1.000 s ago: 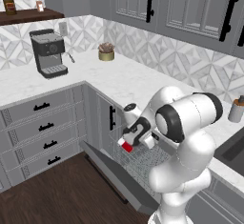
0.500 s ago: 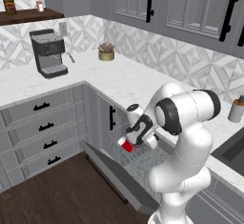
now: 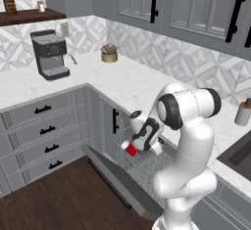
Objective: Pick up the cup and bowl from the counter, place them in the dishwasher, and close the dishwasher door.
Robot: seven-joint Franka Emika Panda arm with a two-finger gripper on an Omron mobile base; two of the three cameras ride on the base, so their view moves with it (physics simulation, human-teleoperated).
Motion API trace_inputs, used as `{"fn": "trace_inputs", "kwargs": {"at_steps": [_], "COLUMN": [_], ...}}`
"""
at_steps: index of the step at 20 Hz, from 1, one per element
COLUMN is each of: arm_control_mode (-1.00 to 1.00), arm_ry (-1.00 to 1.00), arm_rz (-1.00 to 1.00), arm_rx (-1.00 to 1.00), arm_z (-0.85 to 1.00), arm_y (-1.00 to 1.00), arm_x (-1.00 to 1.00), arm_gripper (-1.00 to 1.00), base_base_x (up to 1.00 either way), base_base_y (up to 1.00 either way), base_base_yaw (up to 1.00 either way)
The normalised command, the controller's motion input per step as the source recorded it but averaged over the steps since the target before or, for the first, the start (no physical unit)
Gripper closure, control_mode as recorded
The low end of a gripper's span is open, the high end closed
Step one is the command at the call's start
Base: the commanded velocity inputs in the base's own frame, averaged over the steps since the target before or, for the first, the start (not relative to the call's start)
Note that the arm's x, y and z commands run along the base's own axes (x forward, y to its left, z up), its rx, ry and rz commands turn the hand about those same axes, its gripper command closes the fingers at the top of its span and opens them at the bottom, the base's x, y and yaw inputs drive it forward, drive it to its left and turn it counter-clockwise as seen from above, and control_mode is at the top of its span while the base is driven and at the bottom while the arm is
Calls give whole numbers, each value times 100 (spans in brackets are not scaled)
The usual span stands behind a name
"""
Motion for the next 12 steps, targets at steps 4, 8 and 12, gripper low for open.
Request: {"fn": "trace_inputs", "kwargs": {"at_steps": [4,8,12], "arm_control_mode": [-100,-100,-100], "arm_ry": [0,0,0], "arm_rz": [0,0,0], "arm_rx": [-7,-7,-4], "arm_z": [-15,-3,-4], "arm_y": [0,0,0], "arm_x": [11,1,1], "arm_gripper": [100,100,100], "base_base_x": [0,0,0], "base_base_y": [0,0,0], "base_base_yaw": [0,0,0]}}
